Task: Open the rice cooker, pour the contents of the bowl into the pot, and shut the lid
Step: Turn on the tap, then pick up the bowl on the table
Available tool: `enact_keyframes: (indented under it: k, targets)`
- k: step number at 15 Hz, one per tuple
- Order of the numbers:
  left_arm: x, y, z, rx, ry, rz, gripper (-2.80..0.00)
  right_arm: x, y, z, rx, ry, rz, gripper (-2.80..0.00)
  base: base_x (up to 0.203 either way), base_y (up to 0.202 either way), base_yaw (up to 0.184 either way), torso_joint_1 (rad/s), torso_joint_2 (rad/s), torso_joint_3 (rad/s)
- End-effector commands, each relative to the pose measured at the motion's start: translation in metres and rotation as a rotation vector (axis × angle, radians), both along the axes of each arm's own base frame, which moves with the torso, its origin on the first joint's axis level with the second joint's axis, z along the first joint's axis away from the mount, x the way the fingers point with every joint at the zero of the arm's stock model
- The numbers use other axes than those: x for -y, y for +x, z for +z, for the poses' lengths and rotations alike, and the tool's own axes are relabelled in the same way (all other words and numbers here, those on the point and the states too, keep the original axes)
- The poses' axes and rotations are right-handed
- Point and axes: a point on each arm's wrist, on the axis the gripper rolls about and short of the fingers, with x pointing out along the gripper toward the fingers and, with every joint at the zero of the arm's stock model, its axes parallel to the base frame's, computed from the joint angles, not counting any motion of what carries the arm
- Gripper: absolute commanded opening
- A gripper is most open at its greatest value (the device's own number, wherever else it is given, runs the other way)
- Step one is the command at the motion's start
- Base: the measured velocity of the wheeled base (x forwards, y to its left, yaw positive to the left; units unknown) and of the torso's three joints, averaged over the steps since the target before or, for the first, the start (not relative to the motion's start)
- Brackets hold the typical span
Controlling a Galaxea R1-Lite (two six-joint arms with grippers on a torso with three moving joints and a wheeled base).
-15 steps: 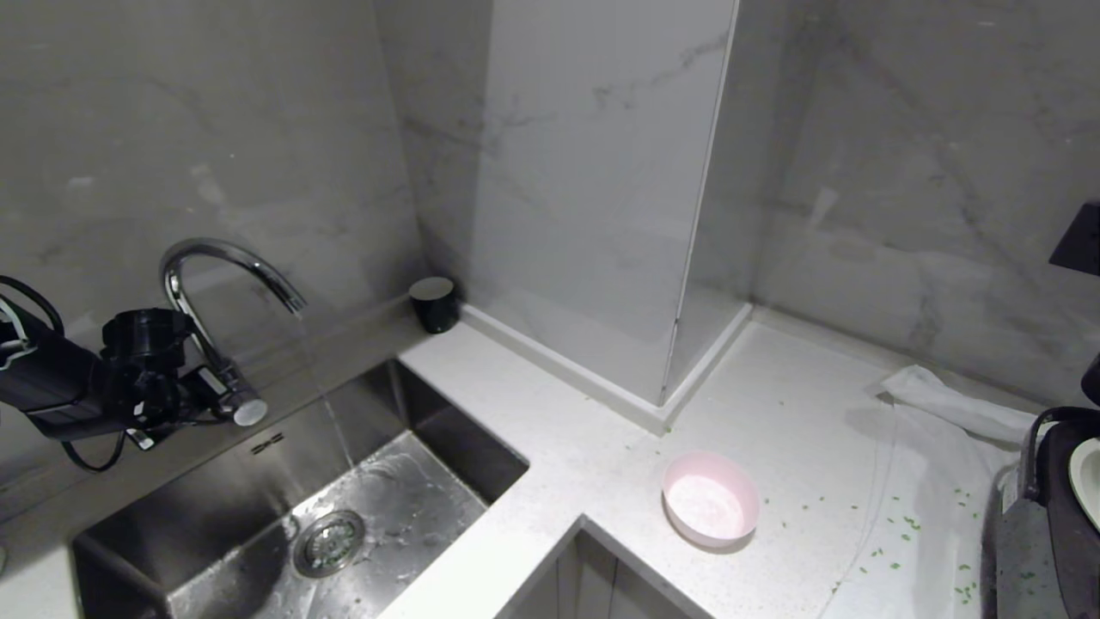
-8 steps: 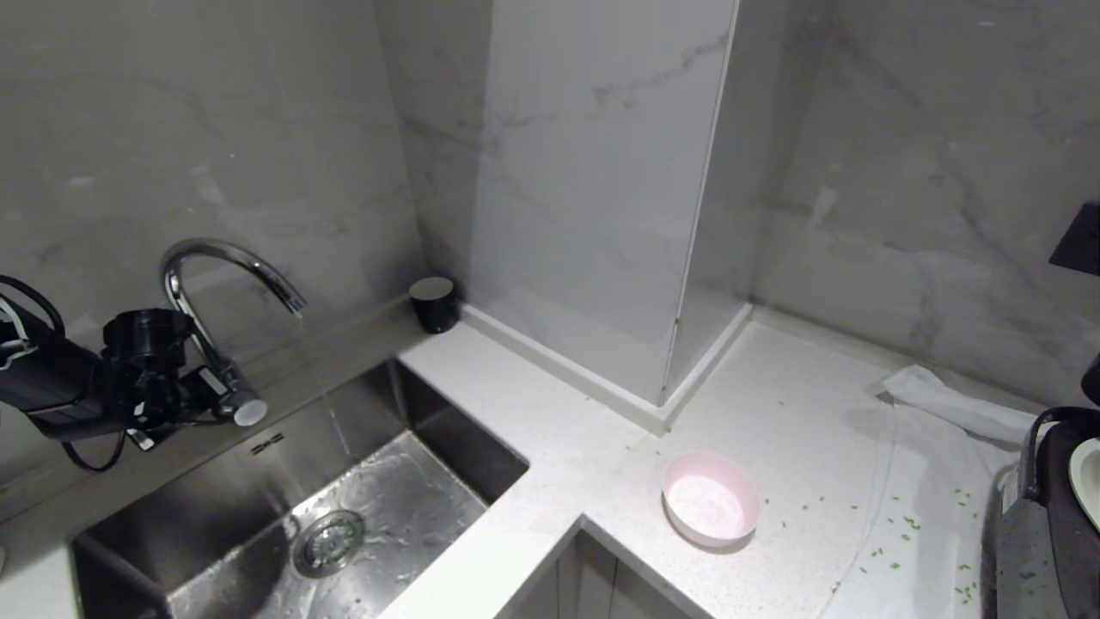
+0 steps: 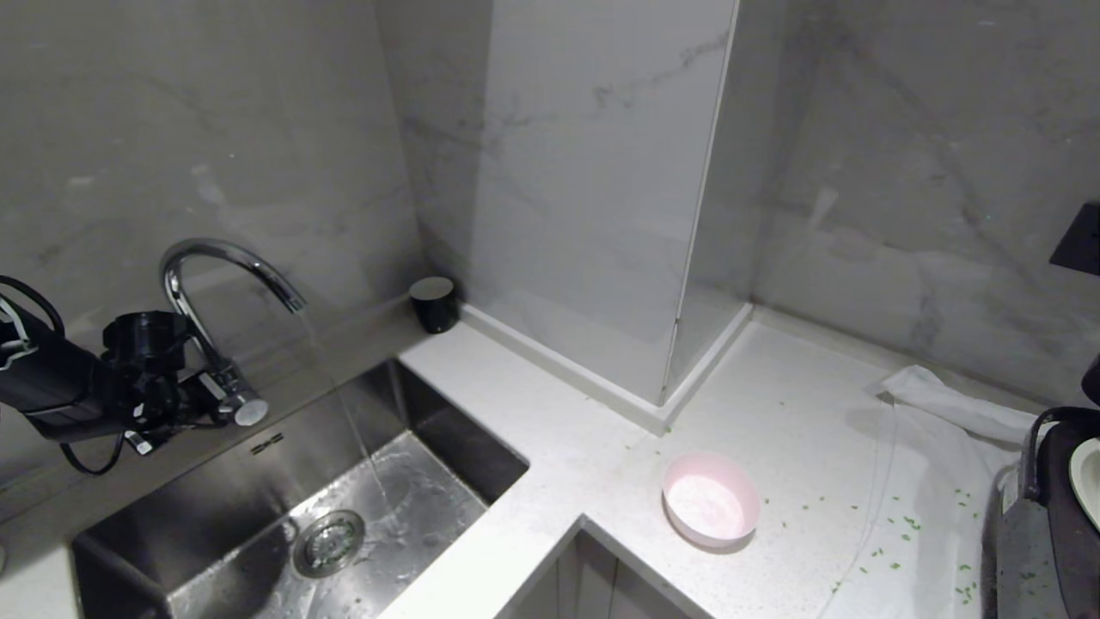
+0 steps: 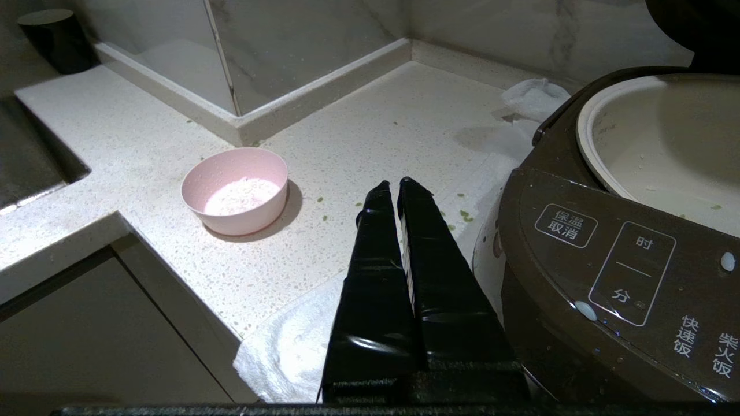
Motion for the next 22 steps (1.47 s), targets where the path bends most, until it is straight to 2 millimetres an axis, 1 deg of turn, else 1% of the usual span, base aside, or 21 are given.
enact_keyframes:
  k: [1, 3, 5, 8, 10, 12, 13, 16, 19, 20, 22]
  targets:
    - [0.002, -0.004, 0.016, 0.036, 0.009, 0.002, 0.00, 0.000, 0.000, 0.000, -0.001, 0.000, 0.000, -2.80, 0.000, 0.000, 0.000, 0.000, 0.00, 0.000]
    - [0.006, -0.012, 0.030, 0.060, 0.014, -0.004, 0.00, 0.000, 0.000, 0.000, -0.001, 0.000, 0.000, -2.80, 0.000, 0.000, 0.000, 0.000, 0.00, 0.000]
    - [0.016, -0.025, 0.043, 0.071, 0.014, -0.022, 0.00, 0.000, 0.000, 0.000, -0.001, 0.000, 0.000, -2.80, 0.000, 0.000, 0.000, 0.000, 0.00, 0.000]
    - [0.035, -0.049, 0.049, 0.048, 0.009, -0.058, 0.00, 0.000, 0.000, 0.000, -0.001, 0.000, 0.000, -2.80, 0.000, 0.000, 0.000, 0.000, 0.00, 0.000]
    - [0.048, -0.069, 0.052, 0.030, -0.003, -0.101, 0.00, 0.000, 0.000, 0.000, -0.001, 0.000, 0.000, -2.80, 0.000, 0.000, 0.000, 0.000, 0.00, 0.000]
    - [0.061, -0.092, 0.064, 0.048, -0.038, -0.231, 0.00, 0.000, 0.000, 0.000, -0.001, 0.000, 0.000, -2.80, 0.000, 0.000, 0.000, 0.000, 0.00, 0.000]
    - [0.069, -0.106, 0.067, 0.048, -0.060, -0.316, 0.00, 0.000, 0.000, 0.000, -0.001, 0.000, 0.000, -2.80, 0.000, 0.000, 0.000, 0.000, 0.00, 0.000]
    - [0.084, -0.142, 0.063, 0.000, -0.040, -0.558, 0.00, 0.000, 0.000, 0.000, -0.001, 0.000, 0.000, -2.80, 0.000, 0.000, 0.000, 0.000, 0.00, 0.000]
    - [0.095, -0.177, 0.073, 0.085, -0.005, -0.748, 0.00, 0.000, 0.000, 0.000, -0.001, 0.000, 0.000, -2.80, 0.000, 0.000, 0.000, 0.000, 0.00, 0.000]
    - [0.098, -0.187, 0.073, 0.094, 0.012, -0.787, -2.80, 0.000, 0.000, 0.000, -0.001, 0.000, 0.000, -2.80, 0.000, 0.000, 0.000, 0.000, 0.00, 0.000]
    - [0.104, -0.204, 0.075, 0.110, 0.047, -0.826, -2.80, 0.000, 0.000, 0.000, -0.001, 0.000, 0.000, -2.80, 0.000, 0.000, 0.000, 0.000, 0.00, 0.000]
